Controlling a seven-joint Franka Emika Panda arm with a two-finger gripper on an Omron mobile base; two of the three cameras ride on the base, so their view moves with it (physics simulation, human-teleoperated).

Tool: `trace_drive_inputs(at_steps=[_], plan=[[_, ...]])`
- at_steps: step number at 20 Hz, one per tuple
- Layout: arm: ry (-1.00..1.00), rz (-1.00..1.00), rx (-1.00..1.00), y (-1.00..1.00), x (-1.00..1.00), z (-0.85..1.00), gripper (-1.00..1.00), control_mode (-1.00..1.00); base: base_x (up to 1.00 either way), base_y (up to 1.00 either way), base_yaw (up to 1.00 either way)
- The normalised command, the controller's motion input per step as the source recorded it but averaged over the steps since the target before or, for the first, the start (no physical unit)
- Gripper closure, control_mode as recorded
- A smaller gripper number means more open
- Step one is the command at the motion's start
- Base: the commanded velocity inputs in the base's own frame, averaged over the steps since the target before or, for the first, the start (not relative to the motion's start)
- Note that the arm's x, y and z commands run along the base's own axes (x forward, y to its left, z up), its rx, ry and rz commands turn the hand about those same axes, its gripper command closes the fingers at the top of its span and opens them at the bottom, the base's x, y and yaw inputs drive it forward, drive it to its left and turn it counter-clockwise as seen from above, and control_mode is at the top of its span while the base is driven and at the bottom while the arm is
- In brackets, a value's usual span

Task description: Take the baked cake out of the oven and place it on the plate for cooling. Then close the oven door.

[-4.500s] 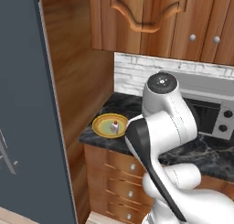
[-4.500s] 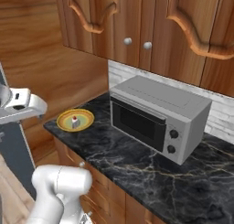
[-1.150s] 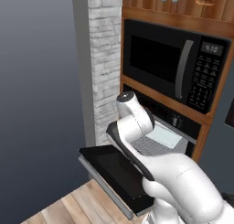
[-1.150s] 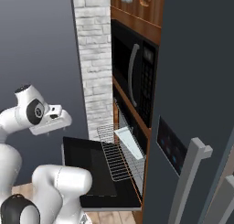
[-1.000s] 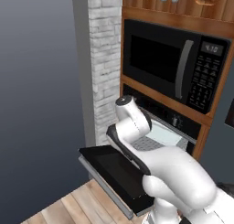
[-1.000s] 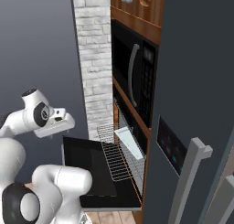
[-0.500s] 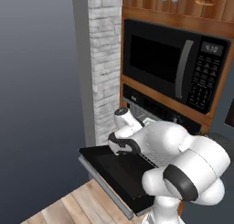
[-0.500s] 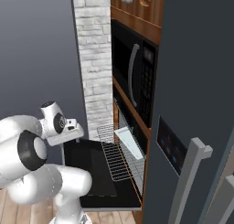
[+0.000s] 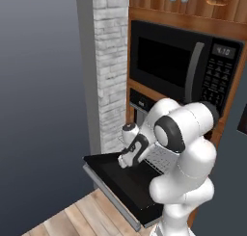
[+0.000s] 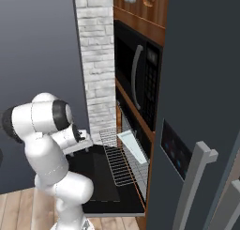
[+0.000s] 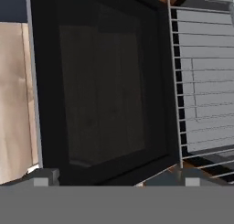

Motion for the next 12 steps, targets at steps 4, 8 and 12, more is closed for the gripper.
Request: trace_drive_inputs(at_steps=[4, 8, 12], plan=[[0.05, 0.02, 0.00, 0.00, 0.58, -0.62, -1.00, -1.00, 0.00, 0.00, 0.00], [0.02, 0.00, 0.00, -0.03, 0.61, -0.60, -1.00, -1.00, 0.00, 0.00, 0.00], [0.04, 0.00, -0.01, -0.01, 0.61, -0.60, -1.00, -1.00, 0.00, 0.00, 0.00]])
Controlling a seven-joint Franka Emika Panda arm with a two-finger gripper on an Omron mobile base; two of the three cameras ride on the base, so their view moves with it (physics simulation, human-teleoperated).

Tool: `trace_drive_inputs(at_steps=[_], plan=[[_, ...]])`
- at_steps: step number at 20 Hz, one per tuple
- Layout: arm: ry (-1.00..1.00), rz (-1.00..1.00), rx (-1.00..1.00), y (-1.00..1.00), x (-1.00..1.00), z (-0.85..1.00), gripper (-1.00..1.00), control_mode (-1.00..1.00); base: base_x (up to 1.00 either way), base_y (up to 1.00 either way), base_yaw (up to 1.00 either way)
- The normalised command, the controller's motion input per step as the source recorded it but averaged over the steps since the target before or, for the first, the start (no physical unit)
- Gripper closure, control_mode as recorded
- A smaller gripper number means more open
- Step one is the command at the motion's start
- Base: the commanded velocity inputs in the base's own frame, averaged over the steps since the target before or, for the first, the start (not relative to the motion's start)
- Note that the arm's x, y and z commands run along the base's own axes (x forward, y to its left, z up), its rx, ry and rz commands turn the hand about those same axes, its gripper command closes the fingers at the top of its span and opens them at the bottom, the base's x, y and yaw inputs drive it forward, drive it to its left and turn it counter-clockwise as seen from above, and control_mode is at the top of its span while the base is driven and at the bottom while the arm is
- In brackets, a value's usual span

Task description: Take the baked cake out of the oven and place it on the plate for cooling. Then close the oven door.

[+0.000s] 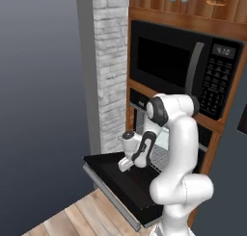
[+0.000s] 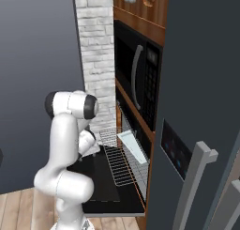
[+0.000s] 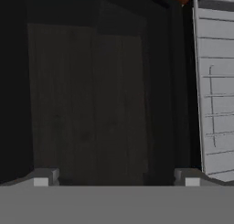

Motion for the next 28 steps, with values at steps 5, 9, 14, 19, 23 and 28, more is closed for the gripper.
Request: trace_drive_inputs(at_steps=[5, 9, 14, 19, 23, 28], plan=[[0.04, 0.00, -0.01, 0.00, 0.67, -0.60, -1.00, -1.00, 0.00, 0.00, 0.00], [0.03, 0.00, -0.03, -0.12, 0.68, -0.52, -1.00, -1.00, 0.00, 0.00, 0.00], [0.02, 0.00, -0.03, -0.28, 0.71, -0.44, -1.00, -1.00, 0.00, 0.00, 0.00], [0.02, 0.00, -0.02, -0.34, 0.76, -0.40, -1.00, -1.00, 0.00, 0.00, 0.00], [0.04, 0.00, -0.01, -0.37, 0.76, -0.40, -1.00, -1.00, 0.00, 0.00, 0.00], [0.02, 0.00, -0.01, -0.46, 0.73, -0.29, -1.00, -1.00, 0.00, 0.00, 0.00]])
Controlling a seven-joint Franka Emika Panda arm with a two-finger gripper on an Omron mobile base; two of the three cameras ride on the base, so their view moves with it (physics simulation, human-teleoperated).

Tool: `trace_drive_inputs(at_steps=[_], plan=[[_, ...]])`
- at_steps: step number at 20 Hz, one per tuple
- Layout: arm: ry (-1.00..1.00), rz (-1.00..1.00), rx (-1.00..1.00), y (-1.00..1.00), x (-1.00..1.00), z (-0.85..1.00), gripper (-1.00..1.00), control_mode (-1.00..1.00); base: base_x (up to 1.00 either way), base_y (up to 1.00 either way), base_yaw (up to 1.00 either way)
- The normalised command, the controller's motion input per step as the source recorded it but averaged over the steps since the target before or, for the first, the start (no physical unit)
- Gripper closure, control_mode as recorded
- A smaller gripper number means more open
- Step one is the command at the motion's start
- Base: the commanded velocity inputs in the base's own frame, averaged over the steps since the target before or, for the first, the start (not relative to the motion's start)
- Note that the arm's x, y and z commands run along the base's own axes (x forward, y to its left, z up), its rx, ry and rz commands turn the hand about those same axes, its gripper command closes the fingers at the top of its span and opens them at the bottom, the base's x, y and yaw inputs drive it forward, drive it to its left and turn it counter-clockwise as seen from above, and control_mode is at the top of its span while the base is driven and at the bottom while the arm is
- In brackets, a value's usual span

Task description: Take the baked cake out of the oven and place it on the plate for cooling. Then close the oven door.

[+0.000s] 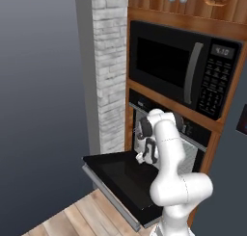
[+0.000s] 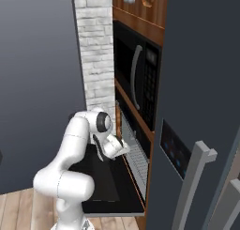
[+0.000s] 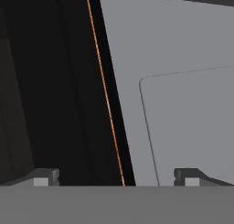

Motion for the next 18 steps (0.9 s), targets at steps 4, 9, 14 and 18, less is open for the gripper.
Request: trace_drive_inputs(at_steps=[4, 9, 14, 18], plan=[[-0.04, 0.00, 0.00, 0.00, -0.14, 0.20, -1.00, -1.00, 0.00, 0.00, 0.00], [-0.15, 0.00, 0.00, 0.80, -1.00, 0.94, -1.00, -1.00, 0.00, 0.00, 0.00], [-0.12, 0.00, -0.11, 1.00, -1.00, 0.85, -1.00, -1.00, 0.00, 0.00, 0.00], [-0.11, 0.00, -0.16, 1.00, -1.00, 0.70, -1.00, -1.00, 0.00, 0.00, 0.00]])
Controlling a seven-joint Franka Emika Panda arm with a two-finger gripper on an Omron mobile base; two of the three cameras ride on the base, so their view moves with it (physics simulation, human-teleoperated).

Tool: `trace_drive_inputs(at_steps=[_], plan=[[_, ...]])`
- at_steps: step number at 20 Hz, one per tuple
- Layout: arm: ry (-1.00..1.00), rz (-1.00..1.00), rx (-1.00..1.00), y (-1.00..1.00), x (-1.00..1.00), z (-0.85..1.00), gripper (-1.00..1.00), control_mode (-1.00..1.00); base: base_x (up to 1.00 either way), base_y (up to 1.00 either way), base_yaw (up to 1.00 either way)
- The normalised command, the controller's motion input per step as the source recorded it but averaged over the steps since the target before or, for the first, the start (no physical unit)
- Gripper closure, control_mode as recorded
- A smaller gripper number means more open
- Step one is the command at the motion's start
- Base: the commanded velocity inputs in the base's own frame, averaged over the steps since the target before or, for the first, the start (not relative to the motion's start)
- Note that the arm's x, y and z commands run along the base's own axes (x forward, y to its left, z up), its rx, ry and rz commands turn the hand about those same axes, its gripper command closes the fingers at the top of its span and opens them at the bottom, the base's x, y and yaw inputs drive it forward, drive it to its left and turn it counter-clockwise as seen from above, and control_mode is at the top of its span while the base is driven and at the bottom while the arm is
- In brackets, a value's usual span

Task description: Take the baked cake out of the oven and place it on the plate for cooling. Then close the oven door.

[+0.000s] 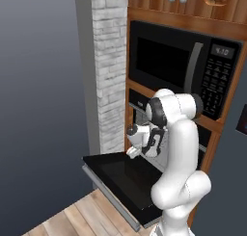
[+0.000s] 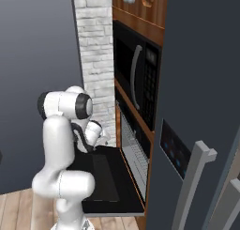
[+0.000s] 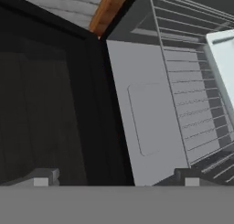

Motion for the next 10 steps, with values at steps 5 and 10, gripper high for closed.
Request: trace_drive_inputs(at_steps=[5, 10], plan=[[-0.02, 0.00, -0.20, 1.00, -0.96, 0.58, -1.00, -1.00, 0.00, 0.00, 0.00], [0.00, 0.00, -0.20, 1.00, -0.56, 0.63, -1.00, -1.00, 0.00, 0.00, 0.00]])
